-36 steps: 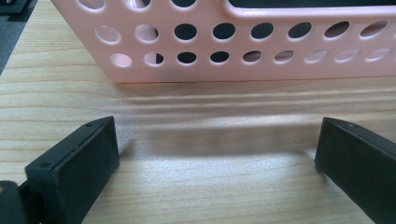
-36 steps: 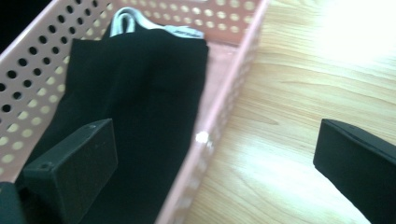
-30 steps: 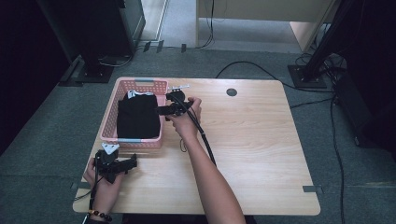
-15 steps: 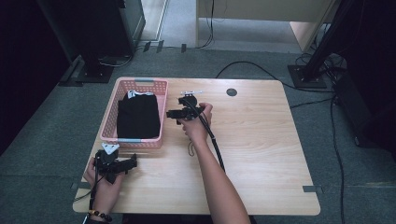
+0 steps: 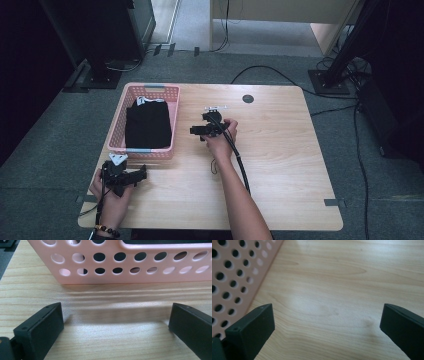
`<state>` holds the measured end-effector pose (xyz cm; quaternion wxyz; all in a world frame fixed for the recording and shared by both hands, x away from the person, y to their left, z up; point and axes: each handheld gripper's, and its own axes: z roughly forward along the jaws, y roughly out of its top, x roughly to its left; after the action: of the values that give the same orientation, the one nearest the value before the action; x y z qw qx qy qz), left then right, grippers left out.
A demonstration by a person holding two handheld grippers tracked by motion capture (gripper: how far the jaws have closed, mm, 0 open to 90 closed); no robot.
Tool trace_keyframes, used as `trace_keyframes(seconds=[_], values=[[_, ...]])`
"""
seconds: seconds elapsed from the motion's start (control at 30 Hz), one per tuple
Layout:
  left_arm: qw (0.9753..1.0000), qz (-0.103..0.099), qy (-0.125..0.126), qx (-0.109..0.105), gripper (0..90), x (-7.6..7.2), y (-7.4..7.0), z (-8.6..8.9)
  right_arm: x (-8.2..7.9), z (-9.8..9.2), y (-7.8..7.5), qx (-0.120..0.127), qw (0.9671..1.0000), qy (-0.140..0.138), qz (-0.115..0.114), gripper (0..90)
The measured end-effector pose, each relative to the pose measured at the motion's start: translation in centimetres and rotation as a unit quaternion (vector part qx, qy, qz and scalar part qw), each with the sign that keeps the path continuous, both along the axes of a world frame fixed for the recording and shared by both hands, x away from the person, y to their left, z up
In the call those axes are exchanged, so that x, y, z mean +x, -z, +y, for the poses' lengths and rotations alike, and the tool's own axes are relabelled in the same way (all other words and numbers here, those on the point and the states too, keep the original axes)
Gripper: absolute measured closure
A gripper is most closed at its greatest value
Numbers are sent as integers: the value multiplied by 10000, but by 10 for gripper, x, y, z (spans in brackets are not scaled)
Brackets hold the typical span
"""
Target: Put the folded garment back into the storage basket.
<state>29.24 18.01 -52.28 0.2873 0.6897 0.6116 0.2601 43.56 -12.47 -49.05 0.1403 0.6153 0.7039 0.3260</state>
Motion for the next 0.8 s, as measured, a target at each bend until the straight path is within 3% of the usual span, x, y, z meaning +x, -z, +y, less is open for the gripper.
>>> trace_keyframes(seconds=[0.17, 0.27, 0.73, 0.8], values=[[10000, -8, -2, -4, 0, 0, 0, 0, -7, -5, 15, -105, 9999, 45, 86, 0], [10000, -6, -1, -2, 0, 0, 0, 0, -12, -8, 22, -238, 9997, 78, 12, 0], [10000, -7, 0, -4, 0, 0, 0, 0, -29, -20, 27, -899, 9958, 100, -118, 0], [10000, -6, -1, -2, 0, 0, 0, 0, -32, -24, 28, -895, 9958, 125, -177, 0]])
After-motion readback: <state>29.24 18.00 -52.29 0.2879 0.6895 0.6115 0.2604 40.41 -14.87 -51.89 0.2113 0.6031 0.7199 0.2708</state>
